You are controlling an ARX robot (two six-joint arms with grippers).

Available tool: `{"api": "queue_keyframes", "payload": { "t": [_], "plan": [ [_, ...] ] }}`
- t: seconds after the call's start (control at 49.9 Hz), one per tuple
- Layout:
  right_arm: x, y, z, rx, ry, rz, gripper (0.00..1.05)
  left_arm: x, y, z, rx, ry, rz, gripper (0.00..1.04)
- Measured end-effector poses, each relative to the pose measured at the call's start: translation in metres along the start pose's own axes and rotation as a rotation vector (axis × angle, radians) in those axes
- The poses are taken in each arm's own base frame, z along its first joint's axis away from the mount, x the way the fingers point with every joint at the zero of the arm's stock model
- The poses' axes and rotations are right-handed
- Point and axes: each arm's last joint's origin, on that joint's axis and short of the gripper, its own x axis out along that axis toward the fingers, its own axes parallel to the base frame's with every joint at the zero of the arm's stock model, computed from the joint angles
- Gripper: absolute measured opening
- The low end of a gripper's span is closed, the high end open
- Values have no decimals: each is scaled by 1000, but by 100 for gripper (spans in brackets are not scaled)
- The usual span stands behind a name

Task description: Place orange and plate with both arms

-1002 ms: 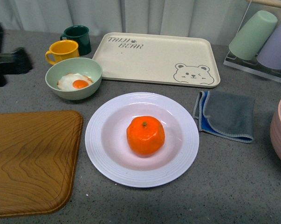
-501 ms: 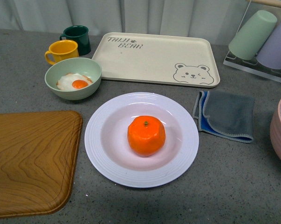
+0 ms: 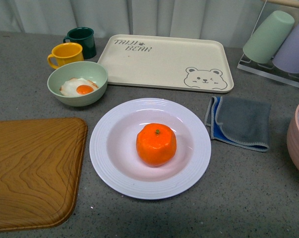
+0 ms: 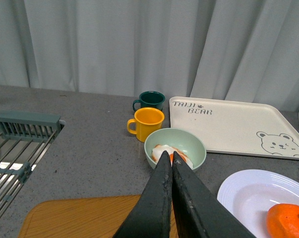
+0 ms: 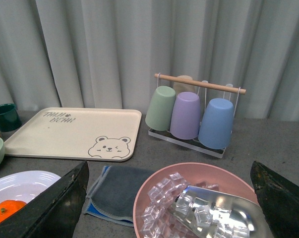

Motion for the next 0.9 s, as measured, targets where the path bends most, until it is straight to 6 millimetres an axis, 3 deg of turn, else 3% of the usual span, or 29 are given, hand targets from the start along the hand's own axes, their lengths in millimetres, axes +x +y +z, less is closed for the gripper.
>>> {"api": "queue_keyframes", "payload": {
  "t": [0.902],
  "plan": [
    [0, 0, 0, 0, 0, 0, 95, -26, 0, 4, 0, -13, 1, 4]
  ]
}}
